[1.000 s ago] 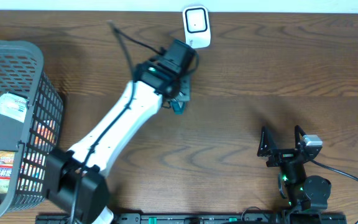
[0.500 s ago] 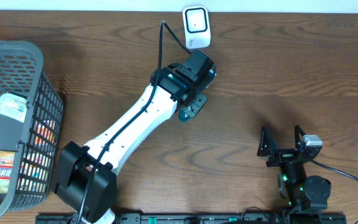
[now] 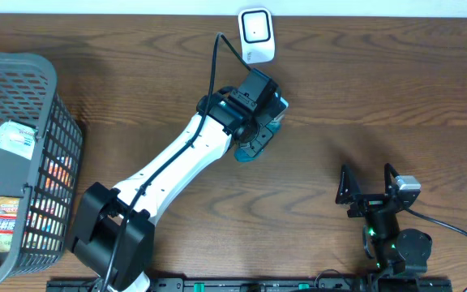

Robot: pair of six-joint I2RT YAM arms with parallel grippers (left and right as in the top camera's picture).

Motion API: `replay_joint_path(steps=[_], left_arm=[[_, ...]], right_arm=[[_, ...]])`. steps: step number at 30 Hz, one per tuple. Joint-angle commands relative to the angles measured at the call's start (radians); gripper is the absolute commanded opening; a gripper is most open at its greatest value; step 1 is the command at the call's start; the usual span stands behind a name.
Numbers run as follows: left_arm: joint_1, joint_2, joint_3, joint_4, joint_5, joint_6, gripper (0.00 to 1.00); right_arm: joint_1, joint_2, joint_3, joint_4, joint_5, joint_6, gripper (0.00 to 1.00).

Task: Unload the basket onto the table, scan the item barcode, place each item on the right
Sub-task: 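Carry the bottle to the table center near the scanner, then open the left gripper to release the bottle on the table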

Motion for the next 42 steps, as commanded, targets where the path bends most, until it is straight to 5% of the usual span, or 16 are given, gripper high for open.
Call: replay_joint_path(steps=[1,17,20,22,30,36,42], left_arm=[[0.003,0.000,-0.034,0.010,0.008,0.017,0.46],[0.003,0.000,-0.047,0.036,0.009,0.016,0.47],[0.003,-0.001,-0.046,0.036,0.008,0.008,0.58],[0.003,-0.005,-0.042,0.035,-0.011,-0.011,0.89],[0.039,-0.171,0.040,-0.003,-0.388,-0.185,0.94],[0.198,-0.404,0.064,-0.010,-0.612,-0.346,0.96],[0.612,-0.595,0.064,-0.049,-0.611,-0.630,0.98]], right_arm=[[0.005,0.000,-0.001,-0.004,0.002,-0.016,0.99],[0.005,0.000,-0.001,-0.004,0.002,-0.016,0.99],[0.005,0.000,-0.001,-0.004,0.002,-0.016,0.99],[0.005,0.000,-0.001,-0.004,0.002,-0.016,0.99],[0.005,0.000,-0.001,-0.004,0.002,-0.016,0.99],[0.005,0.000,-0.001,-0.004,0.002,-0.016,0.99],[0.005,0.000,-0.001,-0.004,0.002,-0.016,0.99]])
